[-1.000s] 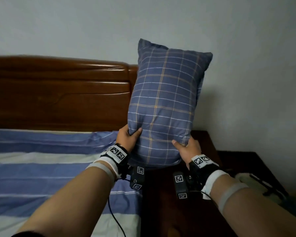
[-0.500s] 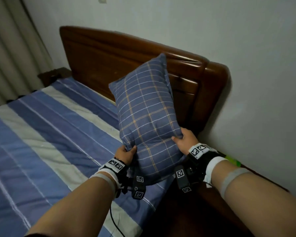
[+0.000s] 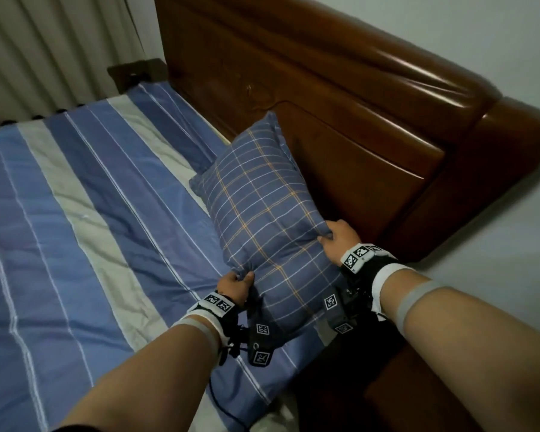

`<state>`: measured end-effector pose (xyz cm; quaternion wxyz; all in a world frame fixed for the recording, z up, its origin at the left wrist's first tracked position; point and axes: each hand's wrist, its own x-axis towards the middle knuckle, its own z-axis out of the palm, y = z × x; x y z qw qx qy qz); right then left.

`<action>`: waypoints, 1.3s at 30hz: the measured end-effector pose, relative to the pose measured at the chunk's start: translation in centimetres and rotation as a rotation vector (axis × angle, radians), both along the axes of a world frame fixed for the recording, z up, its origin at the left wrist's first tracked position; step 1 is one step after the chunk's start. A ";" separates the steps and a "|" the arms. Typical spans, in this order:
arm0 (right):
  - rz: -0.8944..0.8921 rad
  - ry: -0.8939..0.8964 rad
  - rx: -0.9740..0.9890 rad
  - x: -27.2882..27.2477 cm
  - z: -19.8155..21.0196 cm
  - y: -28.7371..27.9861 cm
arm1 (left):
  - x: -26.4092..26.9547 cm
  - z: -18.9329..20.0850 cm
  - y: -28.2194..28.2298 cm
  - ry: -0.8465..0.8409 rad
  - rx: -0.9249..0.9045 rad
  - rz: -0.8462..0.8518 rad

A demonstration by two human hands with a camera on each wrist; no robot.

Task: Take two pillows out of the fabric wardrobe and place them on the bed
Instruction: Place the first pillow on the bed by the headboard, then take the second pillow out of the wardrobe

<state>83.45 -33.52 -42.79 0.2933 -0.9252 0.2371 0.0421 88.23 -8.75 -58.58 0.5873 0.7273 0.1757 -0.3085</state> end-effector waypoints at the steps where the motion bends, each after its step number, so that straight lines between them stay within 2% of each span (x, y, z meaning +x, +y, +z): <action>1: 0.000 0.007 -0.014 1.3 -0.3 -0.8 | 0.9 -0.2 -1.1 0.006 0.002 0.008; 7: -0.007 0.067 -0.070 9.6 -3.3 -5.8 | 7.3 -4.8 -7.5 0.057 0.108 -0.062; 9: -0.052 0.062 -0.035 11.5 -3.9 -7.4 | 8.6 -3.9 -9.2 0.105 0.096 -0.105; 10: -0.078 0.069 -0.020 12.2 -4.3 -8.4 | 9.5 -4.3 -10.0 0.120 0.099 -0.179; 12: -0.125 0.151 0.015 12.7 -5.0 -10.0 | 10.0 -0.9 -11.9 0.156 0.070 -0.233; 14: -0.146 0.253 0.056 12.2 -5.7 -11.1 | 10.6 1.1 -14.0 0.230 -0.001 -0.229; 17: -0.226 0.258 0.176 10.1 -6.0 -11.9 | 11.2 2.2 -17.4 0.291 -0.090 -0.285; 23: -0.435 0.160 0.330 2.1 -3.7 -13.9 | 8.7 4.7 -25.8 0.171 -0.147 -0.554; 25: -0.512 0.103 0.327 -2.4 -1.8 -14.4 | 5.9 5.7 -29.2 0.083 -0.161 -0.687; 28: -0.649 0.003 0.292 -10.9 1.6 -15.3 | -1.0 9.9 -33.9 0.001 -0.193 -0.863; 29: -0.741 -0.069 0.286 -15.0 2.6 -15.6 | -4.8 12.3 -34.7 -0.023 -0.250 -0.966; 30: -0.921 -0.170 0.203 -25.0 5.1 -14.2 | -14.1 16.0 -36.0 -0.024 -0.334 -1.128; 31: -0.924 -0.180 0.184 -25.5 5.1 -14.1 | -14.6 16.6 -36.0 -0.047 -0.338 -1.138; 32: -0.990 -0.224 0.170 -29.1 5.9 -13.1 | -17.9 17.7 -36.4 -0.062 -0.385 -1.191; 34: -0.984 -0.228 0.215 -30.9 6.7 -12.1 | -19.4 18.3 -36.8 -0.099 -0.388 -1.203; 35: -1.032 -0.249 0.223 -34.0 7.8 -10.4 | -22.4 19.4 -36.3 -0.125 -0.382 -1.261; 39: -1.369 -0.352 0.190 -52.7 9.8 0.1 | -42.2 22.0 -31.0 -0.197 -0.456 -1.666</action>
